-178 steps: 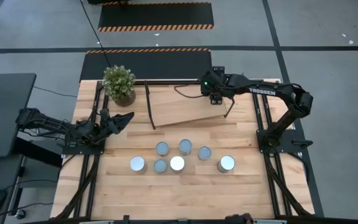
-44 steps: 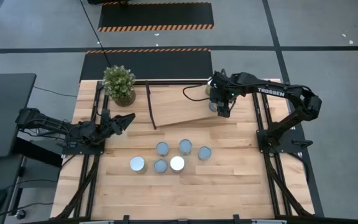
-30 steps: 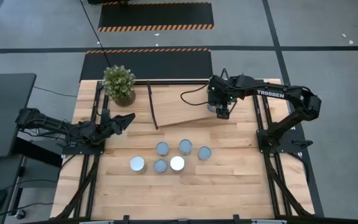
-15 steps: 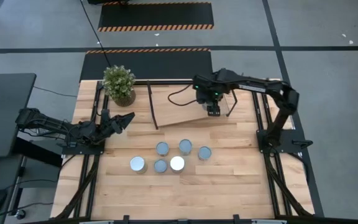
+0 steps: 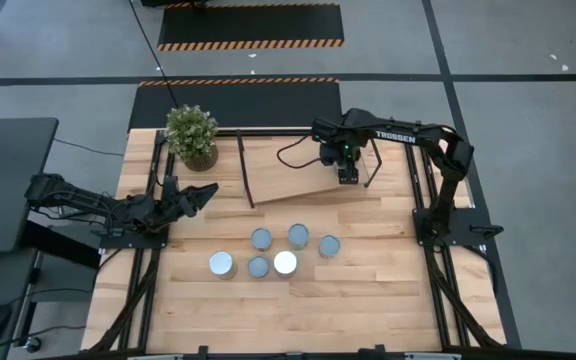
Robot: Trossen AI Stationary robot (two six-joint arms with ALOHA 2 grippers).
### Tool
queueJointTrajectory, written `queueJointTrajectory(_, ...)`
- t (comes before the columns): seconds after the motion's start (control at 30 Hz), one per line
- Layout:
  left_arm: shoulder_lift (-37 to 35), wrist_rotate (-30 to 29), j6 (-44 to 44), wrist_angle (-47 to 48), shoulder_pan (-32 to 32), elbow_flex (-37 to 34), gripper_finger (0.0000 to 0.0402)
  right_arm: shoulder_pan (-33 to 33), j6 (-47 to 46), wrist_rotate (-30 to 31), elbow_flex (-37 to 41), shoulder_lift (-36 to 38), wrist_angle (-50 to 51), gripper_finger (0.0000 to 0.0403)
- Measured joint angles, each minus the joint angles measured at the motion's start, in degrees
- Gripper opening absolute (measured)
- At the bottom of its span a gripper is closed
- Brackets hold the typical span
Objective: Pick and place cans onto a shelf
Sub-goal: Put the canned peas can on the shelf
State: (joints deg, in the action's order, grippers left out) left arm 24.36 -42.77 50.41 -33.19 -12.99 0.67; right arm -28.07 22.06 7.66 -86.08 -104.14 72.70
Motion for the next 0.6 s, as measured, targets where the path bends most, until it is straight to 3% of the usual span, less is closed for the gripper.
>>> queueJointTrajectory(0.3,0.01,0.0,0.02,0.0,0.0,0.0,0.0211,-0.15,-0.85,3.88,1.68,0.94,-0.65,0.0382)
queueJointTrajectory(0.6,0.0,-0.02,0.01,0.01,0.0,0.0,0.0211,1.82,-0.99,7.52,1.66,2.67,-0.63,0.0385)
